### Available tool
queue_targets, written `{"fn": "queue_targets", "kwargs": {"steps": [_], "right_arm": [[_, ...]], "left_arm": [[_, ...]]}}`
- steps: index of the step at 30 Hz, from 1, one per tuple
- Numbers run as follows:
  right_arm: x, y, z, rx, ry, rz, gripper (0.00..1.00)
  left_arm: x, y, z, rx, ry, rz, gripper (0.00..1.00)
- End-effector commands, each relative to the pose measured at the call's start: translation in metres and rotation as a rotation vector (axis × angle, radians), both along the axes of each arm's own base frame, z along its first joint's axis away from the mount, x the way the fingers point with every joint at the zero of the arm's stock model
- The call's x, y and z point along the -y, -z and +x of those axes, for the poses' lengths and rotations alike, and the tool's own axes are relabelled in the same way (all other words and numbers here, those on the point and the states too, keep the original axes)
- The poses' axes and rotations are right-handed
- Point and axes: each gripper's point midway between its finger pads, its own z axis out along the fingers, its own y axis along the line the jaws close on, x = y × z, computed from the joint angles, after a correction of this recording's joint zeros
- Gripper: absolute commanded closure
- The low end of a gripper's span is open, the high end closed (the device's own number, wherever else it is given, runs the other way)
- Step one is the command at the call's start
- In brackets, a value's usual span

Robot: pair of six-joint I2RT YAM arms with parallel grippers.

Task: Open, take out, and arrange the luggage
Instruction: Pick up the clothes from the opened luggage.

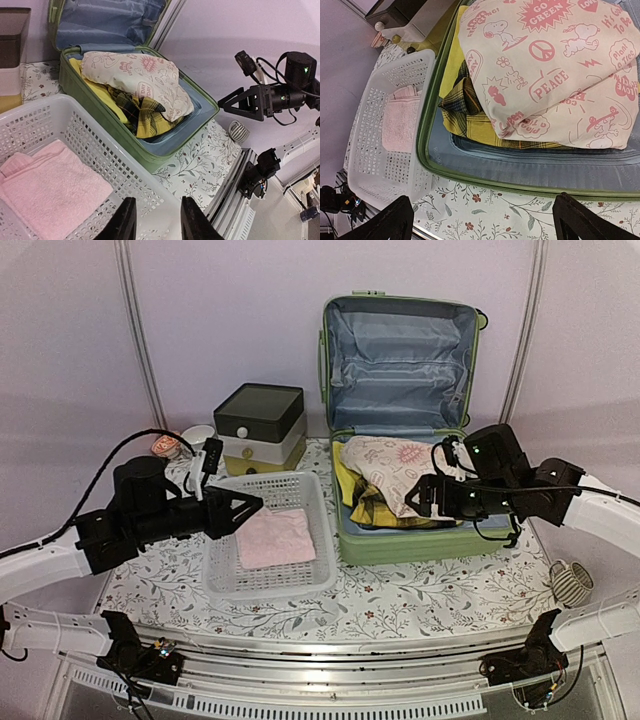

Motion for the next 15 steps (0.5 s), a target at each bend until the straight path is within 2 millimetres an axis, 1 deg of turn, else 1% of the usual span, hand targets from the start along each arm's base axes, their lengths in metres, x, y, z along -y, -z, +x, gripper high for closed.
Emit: {"fn": "queue_targets", "kwargs": {"steps": [1,5,8,12,15], "right_arm": [[0.002,-0.008,-0.004,-0.02,0.023,0.037,0.01],[0.005,-0.01,-0.004,-0.028,0.046,0.044,0.01],[0.013,-0.009,-0.002,0.009,0.062,0.012,0.01],[0.009,-0.012,-0.004,0.062,-0.023,-0.019,0.01],[0.006,-0.012,-0.003,0.06,-0.055,-0.055,0.01]], "left_arm": [[-0.004,0.004,-0.004,-0.037,0.0,-0.024,0.67],[-0.005,0.008,-0.006,-0.053,0.0,-0.031,0.66],[-0.005,0.008,-0.006,-0.056,-0.001,-0.034,0.65],[-0.003,0.009,-0.005,-0.056,0.003,-0.031,0.65],[-0.001,0.009,-0.003,-0.05,0.003,-0.029,0.64]]}}
